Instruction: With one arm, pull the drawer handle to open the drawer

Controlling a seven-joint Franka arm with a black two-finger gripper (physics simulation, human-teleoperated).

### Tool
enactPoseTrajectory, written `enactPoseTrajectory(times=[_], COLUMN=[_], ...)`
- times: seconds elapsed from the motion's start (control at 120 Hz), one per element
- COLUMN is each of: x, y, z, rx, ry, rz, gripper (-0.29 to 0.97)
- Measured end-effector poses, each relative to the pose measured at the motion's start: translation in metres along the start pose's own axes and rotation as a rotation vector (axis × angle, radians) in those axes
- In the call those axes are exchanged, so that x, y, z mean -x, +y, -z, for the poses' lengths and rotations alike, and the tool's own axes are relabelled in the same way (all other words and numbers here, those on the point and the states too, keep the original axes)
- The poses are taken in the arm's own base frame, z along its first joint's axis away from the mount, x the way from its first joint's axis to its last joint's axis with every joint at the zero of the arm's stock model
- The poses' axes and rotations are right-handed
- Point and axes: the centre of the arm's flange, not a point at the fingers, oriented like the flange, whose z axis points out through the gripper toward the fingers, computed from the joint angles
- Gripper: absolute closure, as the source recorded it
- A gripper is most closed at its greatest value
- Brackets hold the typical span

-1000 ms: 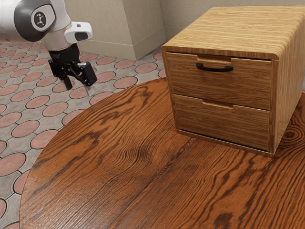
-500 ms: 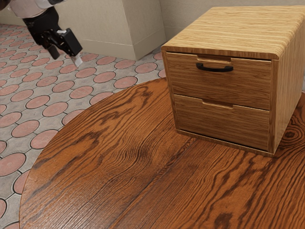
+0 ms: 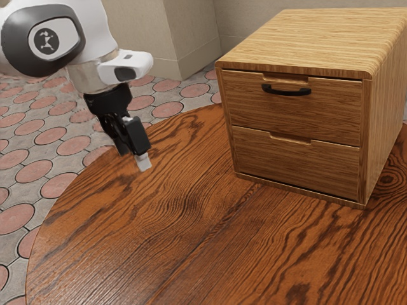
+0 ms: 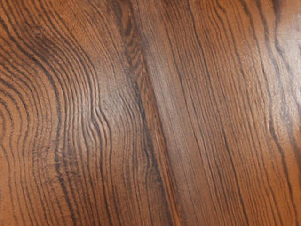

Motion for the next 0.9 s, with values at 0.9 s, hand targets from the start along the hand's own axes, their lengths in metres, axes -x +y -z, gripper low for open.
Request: enactPoseTrajectory(times=[0.9], x=[-0.117], y=[0.046], z=[-0.033], rx=[-0.182], ry=[0.205], rz=[-0.884], gripper=[0.0])
